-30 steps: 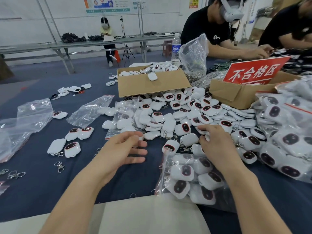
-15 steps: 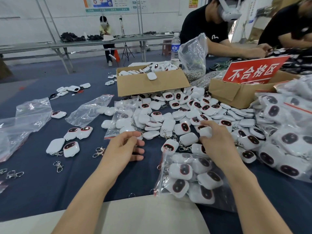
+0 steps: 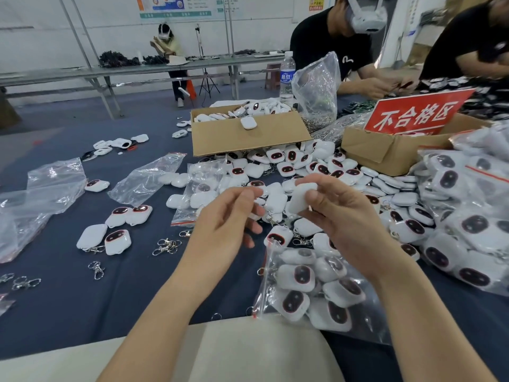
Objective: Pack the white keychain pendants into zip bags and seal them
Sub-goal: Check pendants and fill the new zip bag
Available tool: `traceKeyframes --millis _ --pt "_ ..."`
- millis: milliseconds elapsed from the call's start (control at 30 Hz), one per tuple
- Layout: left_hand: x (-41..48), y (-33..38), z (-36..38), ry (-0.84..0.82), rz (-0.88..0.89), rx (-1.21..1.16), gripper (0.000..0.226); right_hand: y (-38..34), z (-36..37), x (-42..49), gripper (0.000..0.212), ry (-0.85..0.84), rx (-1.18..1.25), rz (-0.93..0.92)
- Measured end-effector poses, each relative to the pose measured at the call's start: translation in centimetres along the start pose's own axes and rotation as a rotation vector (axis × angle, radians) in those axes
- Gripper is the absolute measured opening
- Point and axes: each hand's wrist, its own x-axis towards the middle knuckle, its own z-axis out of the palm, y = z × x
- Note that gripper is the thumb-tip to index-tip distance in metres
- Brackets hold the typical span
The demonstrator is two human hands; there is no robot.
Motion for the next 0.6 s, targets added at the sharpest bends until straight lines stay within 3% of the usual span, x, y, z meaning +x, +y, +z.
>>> traceKeyframes --millis 133,267,433,600 --pt "-0.5 0.7 1.3 -0.124 0.065 0.019 0.03 0.0 1.3 -0.1 0.026 -0.176 0.174 0.02" --pt "-0.5 0.6 1.6 -0.117 0.081 0.017 0.032 0.5 2.6 -0.2 0.03 -0.188 0.183 0.031" --pt "-0.6 0.5 1.4 -0.082 0.147 0.096 0.018 0.8 3.2 -0.1 0.019 -0.117 0.065 0.055" --pt "-0.3 1.3 0.6 0.049 0.161 0.146 0.013 -1.5 3.2 0.5 0.025 -0.166 -0.219 0.013"
